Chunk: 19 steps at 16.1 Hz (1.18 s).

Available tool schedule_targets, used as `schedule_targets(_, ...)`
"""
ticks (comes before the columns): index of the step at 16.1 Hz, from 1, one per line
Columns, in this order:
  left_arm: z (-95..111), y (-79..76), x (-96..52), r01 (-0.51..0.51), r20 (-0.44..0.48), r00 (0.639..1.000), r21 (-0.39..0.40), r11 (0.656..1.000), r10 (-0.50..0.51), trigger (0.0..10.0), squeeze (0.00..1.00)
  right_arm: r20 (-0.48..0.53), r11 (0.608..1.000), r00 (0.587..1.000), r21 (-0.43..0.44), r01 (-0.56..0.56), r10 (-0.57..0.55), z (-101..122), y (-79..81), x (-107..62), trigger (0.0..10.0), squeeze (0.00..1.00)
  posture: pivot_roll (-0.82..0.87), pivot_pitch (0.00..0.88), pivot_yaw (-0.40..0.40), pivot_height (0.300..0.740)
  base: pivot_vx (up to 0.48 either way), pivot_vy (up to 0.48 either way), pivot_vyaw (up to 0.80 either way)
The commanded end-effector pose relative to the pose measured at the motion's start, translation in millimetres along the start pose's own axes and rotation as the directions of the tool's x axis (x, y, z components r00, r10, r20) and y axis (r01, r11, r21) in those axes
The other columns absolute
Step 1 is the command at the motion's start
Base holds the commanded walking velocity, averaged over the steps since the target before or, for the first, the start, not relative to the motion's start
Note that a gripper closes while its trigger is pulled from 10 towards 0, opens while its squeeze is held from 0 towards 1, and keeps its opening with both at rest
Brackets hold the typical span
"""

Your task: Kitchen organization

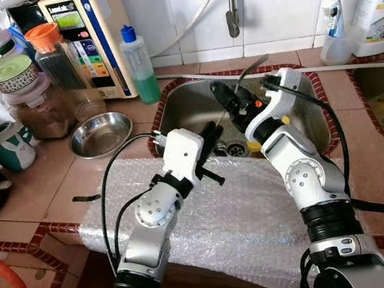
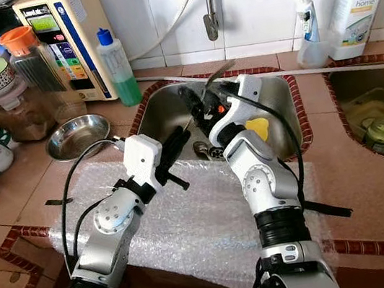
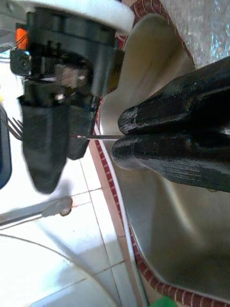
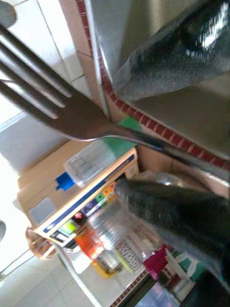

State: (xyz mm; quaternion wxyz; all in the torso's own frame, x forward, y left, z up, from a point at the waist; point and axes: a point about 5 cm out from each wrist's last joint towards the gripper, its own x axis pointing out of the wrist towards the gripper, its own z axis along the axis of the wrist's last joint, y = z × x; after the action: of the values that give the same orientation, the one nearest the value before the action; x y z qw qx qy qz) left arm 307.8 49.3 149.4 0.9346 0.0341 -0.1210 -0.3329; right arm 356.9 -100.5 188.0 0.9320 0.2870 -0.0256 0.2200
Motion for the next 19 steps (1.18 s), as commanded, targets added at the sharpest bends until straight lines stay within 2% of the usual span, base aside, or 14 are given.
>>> schedule_targets(1,2.3,6.0,1.6,-0.005,0.002,1.0,0.025,1.0,0.005,0.0,0.0,-0.036,1.0,0.999,-0.007,-0.001,0.001,-4.5,3.6,2.7,0.0,0.0,0.01,0.0,0.127,0.74,0.0,0.0,0.0)
schedule_targets(5,3.3,6.7,3.0,-0.003,0.006,1.0,0.031,1.0,0.002,0.0,0.0,-0.085,1.0,0.996,-0.009,0.017,-0.017,-11.8,0.6,1.7,0.0,0.0,0.01,0.0,0.129,0.74,0.0,0.0,0.0)
schedule_targets(11,1.9,4.7,2.4,0.005,0.002,1.0,0.033,0.999,-0.005,0.0,0.0,-0.078,0.996,0.993,-0.011,0.09,-0.09,-8.3,-7.5,2.3,0.0,0.0,0.01,0.0,0.129,0.74,0.0,0.0,0.0)
schedule_targets(15,-0.3,10.1,-0.3,-0.013,-0.011,1.0,0.036,0.999,0.014,0.0,0.0,-0.082,0.99,0.987,0.015,0.137,-0.136,-7.5,-13.5,1.8,0.0,0.0,0.01,0.001,0.132,0.74,0.0,0.0,0.0)
schedule_targets(16,0.1,11.6,-0.9,-0.027,-0.004,1.0,0.033,0.999,0.027,0.0,0.69,-0.084,0.989,0.986,0.017,0.144,-0.142,-8.0,-14.3,1.9,0.0,0.0,0.01,0.001,0.132,0.74,0.0,0.0,0.0)
schedule_targets(17,1.4,14.1,-0.9,-0.055,0.007,0.998,0.018,0.998,0.055,0.0,1.0,-0.09,0.988,0.984,0.026,0.155,-0.152,-9.2,-14.9,1.9,0.0,0.0,0.01,0.001,0.132,0.74,0.0,0.0,0.0)
schedule_targets(18,3.1,14.7,0.5,-0.062,0.015,0.998,0.009,0.998,0.062,2.2,1.0,-0.103,0.984,0.98,0.035,0.177,-0.173,-10.7,-17.3,1.9,0.0,0.0,0.01,0.004,0.133,0.74,0.0,0.0,0.0)
schedule_targets(19,4.0,14.8,0.9,-0.064,0.02,0.998,0.004,0.998,0.064,2.2,1.0,-0.104,0.983,0.979,0.033,0.182,-0.178,-10.9,-18.0,1.9,0.0,0.0,0.01,0.004,0.133,0.74,0.0,0.0,0.0)
